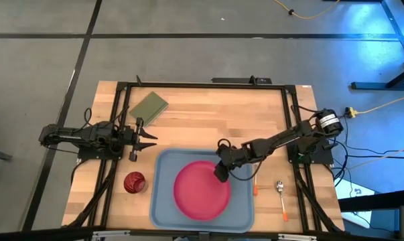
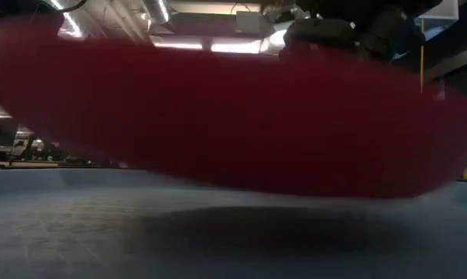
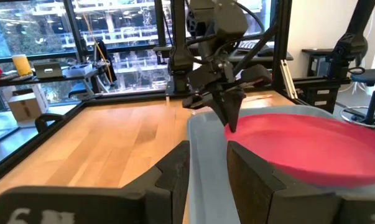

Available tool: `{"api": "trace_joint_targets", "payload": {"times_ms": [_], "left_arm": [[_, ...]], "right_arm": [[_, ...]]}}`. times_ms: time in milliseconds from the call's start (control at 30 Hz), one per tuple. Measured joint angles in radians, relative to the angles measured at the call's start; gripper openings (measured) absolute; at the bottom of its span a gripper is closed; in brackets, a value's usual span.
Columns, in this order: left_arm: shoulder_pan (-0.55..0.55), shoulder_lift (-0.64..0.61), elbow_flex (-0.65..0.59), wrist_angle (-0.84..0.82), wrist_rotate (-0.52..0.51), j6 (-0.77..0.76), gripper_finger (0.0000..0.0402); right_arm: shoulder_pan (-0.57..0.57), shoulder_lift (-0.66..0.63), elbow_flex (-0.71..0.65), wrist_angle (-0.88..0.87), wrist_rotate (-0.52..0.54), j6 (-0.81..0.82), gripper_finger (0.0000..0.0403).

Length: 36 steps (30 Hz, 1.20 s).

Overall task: Pick and place plate/cup/fork/spoon on tray
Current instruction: Put the pink plate on the blue tray, then put the orange fork on the blue tray to the right side of the pink plate

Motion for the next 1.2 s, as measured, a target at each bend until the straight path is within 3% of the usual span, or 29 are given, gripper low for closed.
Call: {"api": "trace_joint_targets", "payload": {"times_ms": [167,533,867,1033,1200], "left_arm": [[0.000,0.000,0.000,0.000,0.000,0.000,0.0100],[0.000,0.000,0.000,0.000,0.000,0.000,0.0100],[0.000,0.000,0.000,0.000,0.000,0.000,0.0100],[0.000,0.000,0.000,0.000,0.000,0.000,0.0100],[0.000,0.000,0.000,0.000,0.000,0.000,0.0100]], "right_arm": [[0.004,0.000,0.000,-0.034,0.000,0.047,0.0051],[0.005,-0.002,0.000,-0.074,0.003,0.048,0.0055],[0.007,-0.136,0.028,-0.180,0.211,0.042,0.0055],[0.045,-0.198,0.072,-0.413,0.260,0.111,0.0055],[0.122,-0.215,0.093,-0.707,0.283,0.415,0.0055]]}}
